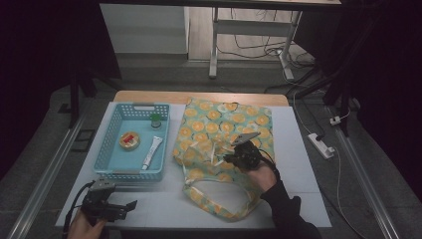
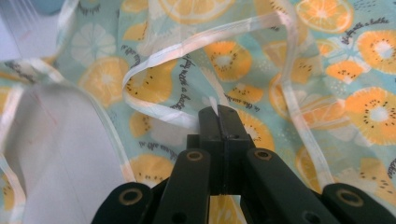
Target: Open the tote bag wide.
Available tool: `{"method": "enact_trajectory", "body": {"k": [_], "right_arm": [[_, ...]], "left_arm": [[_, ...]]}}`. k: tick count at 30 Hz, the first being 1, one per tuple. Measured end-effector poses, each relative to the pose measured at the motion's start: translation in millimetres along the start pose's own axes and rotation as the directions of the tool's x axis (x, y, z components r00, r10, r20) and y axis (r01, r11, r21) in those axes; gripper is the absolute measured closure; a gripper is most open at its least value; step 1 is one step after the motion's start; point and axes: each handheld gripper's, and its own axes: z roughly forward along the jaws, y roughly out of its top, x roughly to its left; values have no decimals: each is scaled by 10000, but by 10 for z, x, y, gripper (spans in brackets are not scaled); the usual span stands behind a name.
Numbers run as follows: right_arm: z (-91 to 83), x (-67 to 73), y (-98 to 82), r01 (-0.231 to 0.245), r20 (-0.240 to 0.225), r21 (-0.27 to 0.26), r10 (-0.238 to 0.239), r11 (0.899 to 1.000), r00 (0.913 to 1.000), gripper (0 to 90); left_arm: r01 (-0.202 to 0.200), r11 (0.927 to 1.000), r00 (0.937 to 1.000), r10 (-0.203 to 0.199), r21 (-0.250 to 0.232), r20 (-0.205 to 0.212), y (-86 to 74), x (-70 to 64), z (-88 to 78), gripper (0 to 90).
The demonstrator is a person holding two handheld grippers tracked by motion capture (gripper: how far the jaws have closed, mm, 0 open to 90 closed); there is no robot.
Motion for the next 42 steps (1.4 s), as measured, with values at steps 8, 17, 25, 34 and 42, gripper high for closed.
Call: {"method": "enact_trajectory", "body": {"k": [8, 17, 25, 34, 42], "right_arm": [[-66, -31, 26, -735, -106, -701, 729, 9948, 9973, 900], [-156, 26, 130, -369, -4, -1087, 371, 9934, 9993, 900], [-179, 72, 249, -307, -172, -1518, 284, 9879, 9994, 900], [-226, 84, 349, -322, -186, -1828, 293, 9826, 9994, 900], [-257, 61, 408, -394, -163, -1976, 369, 9795, 9992, 900]], "left_arm": [[-5, 10000, 10000, 5, 10, 1, 1, -1, 1, 3], [-13, 10000, 10000, 13, 14, -1, 1, -2, 1, 3], [-6, 10000, 10000, 6, -4, 6, 0, 1, -1, 3], [11, 10000, 10000, -11, -7, -1, 0, 2, -2, 3], [18, 10000, 10000, -18, -2, 16, 0, 4, -3, 3]]}}
